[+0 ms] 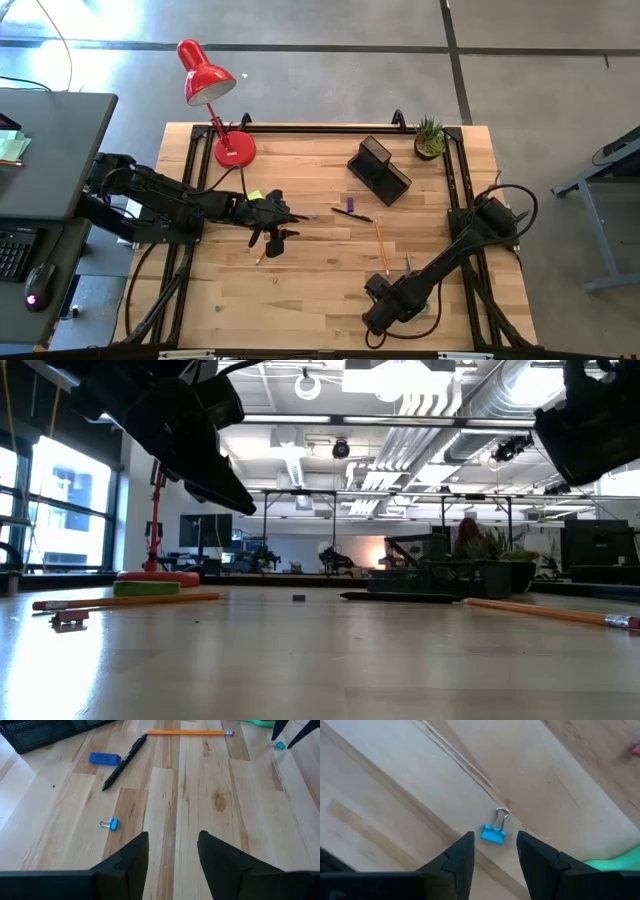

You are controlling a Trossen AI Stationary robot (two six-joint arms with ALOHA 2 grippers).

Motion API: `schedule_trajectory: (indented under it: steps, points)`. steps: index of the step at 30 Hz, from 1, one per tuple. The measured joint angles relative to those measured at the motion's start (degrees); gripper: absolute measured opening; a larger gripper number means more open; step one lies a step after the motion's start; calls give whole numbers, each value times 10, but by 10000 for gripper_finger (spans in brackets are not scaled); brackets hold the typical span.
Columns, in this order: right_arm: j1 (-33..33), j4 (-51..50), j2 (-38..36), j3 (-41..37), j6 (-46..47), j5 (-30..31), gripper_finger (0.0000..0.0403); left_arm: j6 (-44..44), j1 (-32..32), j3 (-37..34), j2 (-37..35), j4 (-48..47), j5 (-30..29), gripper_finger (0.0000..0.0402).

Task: Pick and place office supplies into organizer
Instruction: Put the right blue binder clip into the black desk organizer

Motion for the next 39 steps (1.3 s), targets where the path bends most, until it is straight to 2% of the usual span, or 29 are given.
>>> schedule_trajectory:
  steps: [12,27,39]
  points:
    - [-1,1,11,2,-10,-14,132,0,0,0,0,0,0,156]
    - [-6,-10,4,1,-42,-13,60,0,0,0,0,0,-1,156]
    - [-19,-11,-3,1,-78,-27,64,0,0,0,0,1,-2,156]
